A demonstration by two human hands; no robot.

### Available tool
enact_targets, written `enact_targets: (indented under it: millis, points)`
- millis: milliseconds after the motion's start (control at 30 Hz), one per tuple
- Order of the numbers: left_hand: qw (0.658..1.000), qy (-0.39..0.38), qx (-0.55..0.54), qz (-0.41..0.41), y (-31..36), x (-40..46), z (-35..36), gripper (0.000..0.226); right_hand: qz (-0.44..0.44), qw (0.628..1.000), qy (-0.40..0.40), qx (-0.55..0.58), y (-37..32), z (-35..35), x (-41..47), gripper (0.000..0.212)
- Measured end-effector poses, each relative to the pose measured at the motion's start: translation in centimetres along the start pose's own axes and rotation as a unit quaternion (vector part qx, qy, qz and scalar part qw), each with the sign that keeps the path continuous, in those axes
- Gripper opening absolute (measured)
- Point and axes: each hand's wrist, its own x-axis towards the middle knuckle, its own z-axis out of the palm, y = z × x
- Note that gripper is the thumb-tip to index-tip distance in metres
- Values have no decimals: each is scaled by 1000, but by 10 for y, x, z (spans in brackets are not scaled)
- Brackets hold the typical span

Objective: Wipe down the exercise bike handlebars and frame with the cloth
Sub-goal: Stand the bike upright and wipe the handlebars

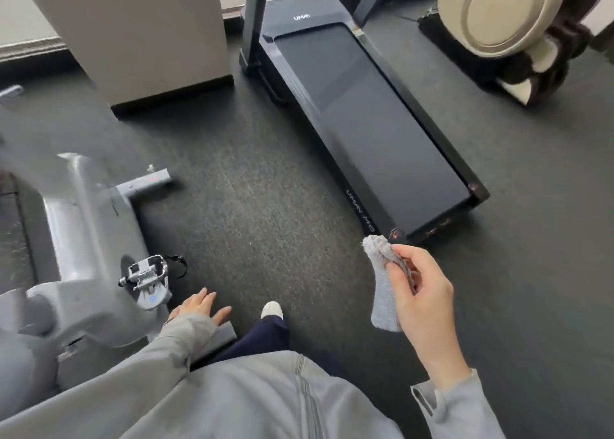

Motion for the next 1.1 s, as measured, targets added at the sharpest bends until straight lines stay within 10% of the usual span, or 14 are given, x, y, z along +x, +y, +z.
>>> enact_targets:
  millis: [467, 1100]
  points:
    - [973, 42, -156, -166, 21, 67, -91, 62, -128, 973, -190, 31, -52, 89, 227, 24]
    - [856, 125, -318, -389, 32, 104, -166, 60, -336, 809, -477, 70, -162, 265, 413, 21]
